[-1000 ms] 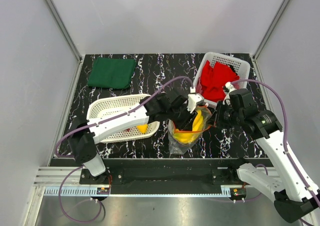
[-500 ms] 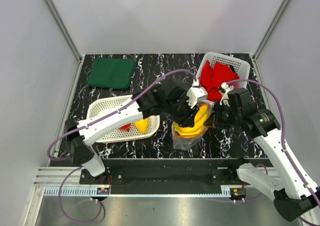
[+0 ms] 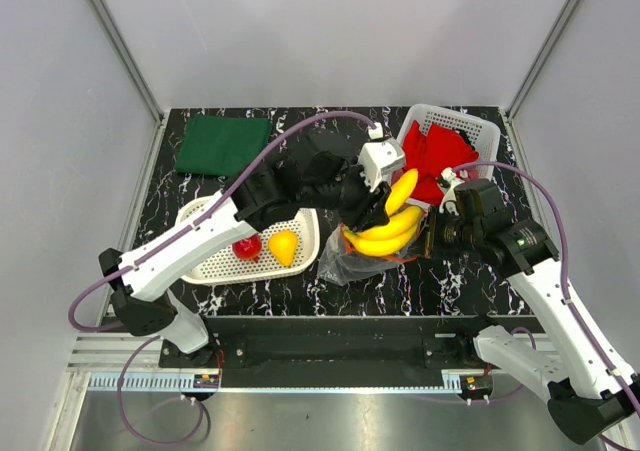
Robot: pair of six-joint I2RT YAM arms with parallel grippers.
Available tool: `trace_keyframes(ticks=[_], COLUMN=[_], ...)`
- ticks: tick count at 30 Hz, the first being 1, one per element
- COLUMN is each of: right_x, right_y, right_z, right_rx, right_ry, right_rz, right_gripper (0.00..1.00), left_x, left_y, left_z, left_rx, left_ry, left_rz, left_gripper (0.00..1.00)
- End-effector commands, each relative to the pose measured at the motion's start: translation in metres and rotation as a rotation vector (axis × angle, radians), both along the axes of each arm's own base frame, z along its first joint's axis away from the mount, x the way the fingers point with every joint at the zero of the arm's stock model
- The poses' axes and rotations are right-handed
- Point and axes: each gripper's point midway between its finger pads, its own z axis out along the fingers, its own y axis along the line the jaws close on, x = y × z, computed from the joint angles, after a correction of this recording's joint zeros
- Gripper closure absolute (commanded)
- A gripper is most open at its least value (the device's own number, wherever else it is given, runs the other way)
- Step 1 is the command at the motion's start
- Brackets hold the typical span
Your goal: Open the zip-top bag and remove the fake food
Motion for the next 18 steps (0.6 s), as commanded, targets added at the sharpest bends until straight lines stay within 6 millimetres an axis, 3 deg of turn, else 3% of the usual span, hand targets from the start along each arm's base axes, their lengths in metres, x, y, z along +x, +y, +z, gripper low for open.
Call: trace_keyframes(ticks=[1,4,6,11,13,14,18], right_x=[0.001,0.003,0.004,0.007,0.006,0.006,0.011], right_y=[-0.001,-0.003,-0.002,0.015,0.022,0.023,0.004], right_z=[-0.002,-0.003,0.0,0.021,0.029,0.033,0.027], right_rx=[-0.008,-0.011,0.002,0.119,0.163,0.181,0.1], right_ry=[-0.009,-0.011,-0.016,-0.055,-0.066,-0.084,-0.104], right_rz=[-0.008,-0.036,-0.041,-0.019,-0.002,-0.006,-0.088], right_gripper=[1.0,1.0,1.0,1.0,1.0,1.0,1.0], left_x=[0.01,0.008,-0.004,-0.016,-0.012,-0.018,-0.011], left_y=[0.001,0.014,0.021,0.009,0.001,-0.003,0.008], left_z=[0.067,0.091,0.121,0.111,0.089,0.093,0.082], left_rx=[-0.199,-0.305,-0.439,-0.447,-0.424,-0.46,-0.515], left_ry=[-0.008,0.041,0.078,0.209,0.31,0.338,0.412], left_rz=[0.134,0.183,0.119,0.035,0.05,-0.011,0.001], left_gripper=[1.0,1.0,1.0,1.0,1.0,1.0,1.0])
